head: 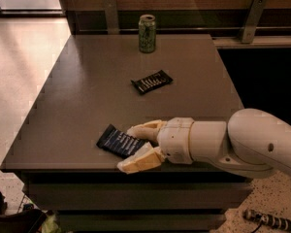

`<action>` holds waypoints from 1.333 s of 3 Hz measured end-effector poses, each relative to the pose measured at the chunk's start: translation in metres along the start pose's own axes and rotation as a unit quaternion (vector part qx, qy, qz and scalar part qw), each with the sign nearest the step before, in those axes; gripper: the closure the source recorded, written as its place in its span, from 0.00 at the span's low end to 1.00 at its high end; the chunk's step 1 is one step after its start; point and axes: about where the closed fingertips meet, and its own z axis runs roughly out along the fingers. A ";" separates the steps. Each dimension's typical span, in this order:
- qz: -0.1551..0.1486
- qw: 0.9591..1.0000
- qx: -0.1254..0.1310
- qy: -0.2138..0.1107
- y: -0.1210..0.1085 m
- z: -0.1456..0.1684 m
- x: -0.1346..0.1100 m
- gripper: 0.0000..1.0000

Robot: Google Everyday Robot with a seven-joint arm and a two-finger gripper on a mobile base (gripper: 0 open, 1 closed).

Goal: Move rxbar blueberry near green can

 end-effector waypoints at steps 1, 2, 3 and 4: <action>0.000 1.000 0.000 0.000 0.000 0.000 0.000 1.00; 0.000 1.000 0.000 0.000 0.000 0.000 0.000 1.00; 0.000 1.000 0.000 0.000 0.000 0.000 0.000 0.84; 0.000 1.000 0.000 0.000 0.000 0.000 0.000 0.59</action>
Offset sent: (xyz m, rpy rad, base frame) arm 0.0202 0.0040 0.0955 -0.2317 -0.0699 0.0003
